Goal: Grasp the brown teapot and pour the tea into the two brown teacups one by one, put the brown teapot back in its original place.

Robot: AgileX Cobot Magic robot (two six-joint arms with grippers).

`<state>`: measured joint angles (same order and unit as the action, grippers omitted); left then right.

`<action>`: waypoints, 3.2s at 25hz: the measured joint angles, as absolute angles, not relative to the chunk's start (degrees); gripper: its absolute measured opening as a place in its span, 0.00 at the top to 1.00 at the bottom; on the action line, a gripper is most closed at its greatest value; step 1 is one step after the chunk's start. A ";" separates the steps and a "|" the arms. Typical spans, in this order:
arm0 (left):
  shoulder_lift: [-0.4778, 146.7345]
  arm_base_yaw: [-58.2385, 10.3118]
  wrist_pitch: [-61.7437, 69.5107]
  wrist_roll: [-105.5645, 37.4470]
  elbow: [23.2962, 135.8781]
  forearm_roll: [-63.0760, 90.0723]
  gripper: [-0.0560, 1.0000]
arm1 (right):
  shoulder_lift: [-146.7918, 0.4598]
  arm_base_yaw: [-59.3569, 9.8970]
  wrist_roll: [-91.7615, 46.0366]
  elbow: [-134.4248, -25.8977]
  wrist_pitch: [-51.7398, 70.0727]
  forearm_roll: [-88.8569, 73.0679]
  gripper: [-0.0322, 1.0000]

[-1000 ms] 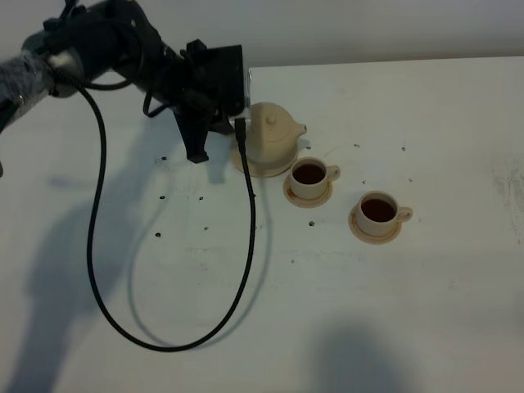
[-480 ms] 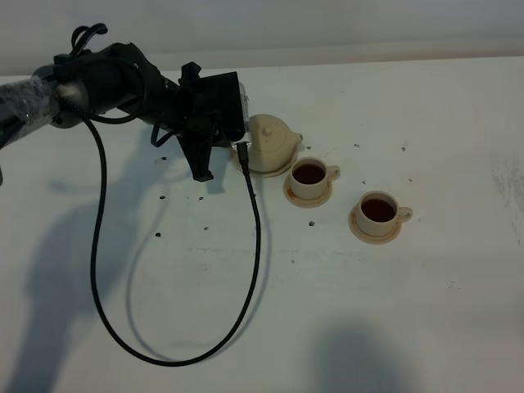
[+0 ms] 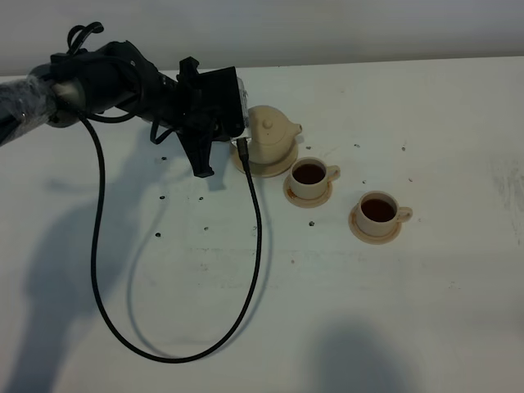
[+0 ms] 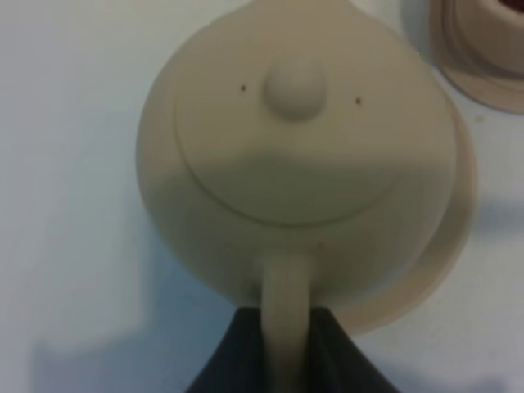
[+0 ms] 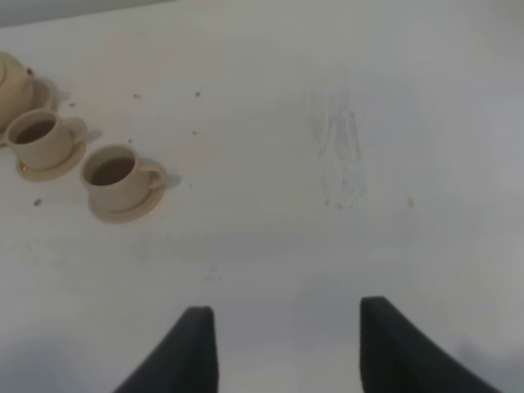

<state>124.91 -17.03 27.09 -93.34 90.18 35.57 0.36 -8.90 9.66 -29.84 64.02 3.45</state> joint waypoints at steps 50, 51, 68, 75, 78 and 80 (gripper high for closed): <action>116.40 -16.22 31.48 -77.99 90.18 30.58 0.44 | 0.36 -8.90 9.66 -29.84 64.02 3.45 0.57; 115.23 -16.22 31.50 -76.95 90.18 30.58 0.45 | 0.36 -8.90 9.66 -29.84 64.02 3.45 0.57; 89.70 -16.22 32.60 -53.83 90.18 22.03 0.48 | 0.36 -8.90 9.66 -29.84 64.02 3.41 0.57; 77.76 -16.22 38.35 -34.98 90.18 3.63 0.48 | 0.36 -8.90 9.66 -29.84 64.02 3.41 0.57; 73.01 -16.22 42.00 -26.28 90.18 -3.69 0.48 | 0.36 -8.90 9.66 -29.84 64.02 3.41 0.57; 70.22 -16.22 46.31 -20.57 90.18 -7.04 0.48 | 0.36 -8.90 9.61 -29.84 64.02 3.41 0.57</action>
<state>70.22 -16.22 46.31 -20.57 90.18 -7.04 0.36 -8.90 9.61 -29.84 64.02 3.41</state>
